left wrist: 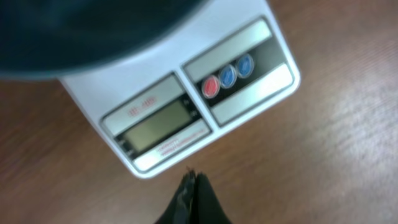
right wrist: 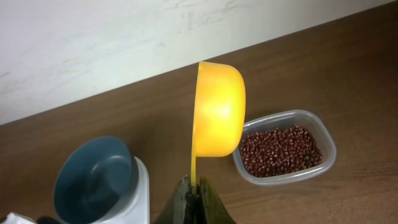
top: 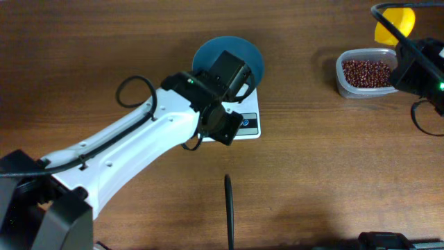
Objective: Scoop item into bowl and weigh 50g on scale
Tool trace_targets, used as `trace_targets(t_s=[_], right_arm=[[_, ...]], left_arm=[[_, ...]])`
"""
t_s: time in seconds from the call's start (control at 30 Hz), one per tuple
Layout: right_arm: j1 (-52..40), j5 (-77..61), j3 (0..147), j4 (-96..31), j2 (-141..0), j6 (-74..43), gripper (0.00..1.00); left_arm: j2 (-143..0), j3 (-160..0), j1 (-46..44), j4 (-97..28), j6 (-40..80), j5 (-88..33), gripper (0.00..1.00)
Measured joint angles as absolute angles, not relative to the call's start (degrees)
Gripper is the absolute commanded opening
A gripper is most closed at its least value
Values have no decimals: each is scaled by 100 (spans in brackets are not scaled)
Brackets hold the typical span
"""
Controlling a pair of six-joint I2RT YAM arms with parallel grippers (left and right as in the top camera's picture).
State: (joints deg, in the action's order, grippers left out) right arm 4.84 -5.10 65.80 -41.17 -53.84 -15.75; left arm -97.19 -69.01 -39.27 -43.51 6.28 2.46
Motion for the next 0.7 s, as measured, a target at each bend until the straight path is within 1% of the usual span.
trace_targets(t_s=[0.07, 0.23, 0.37, 0.7], right_arm=[[484, -486, 6580, -4115, -5384, -1564, 4], [484, -454, 6580, -4115, -5384, -1555, 4], [484, -447, 6580, -4108, -5384, -1542, 4], [484, -233, 6580, -4003, -5384, -1518, 4]], left_arm=[[-9725, -6678, -3933, -4038, 307, 69, 0], [-9730, -6412, -3933, -3465, -5, -23, 0], [-9741, -6200, -3933, -2897, -49, -23, 0], [-10033, -6189, -3933, -2368, -69, -21, 0]])
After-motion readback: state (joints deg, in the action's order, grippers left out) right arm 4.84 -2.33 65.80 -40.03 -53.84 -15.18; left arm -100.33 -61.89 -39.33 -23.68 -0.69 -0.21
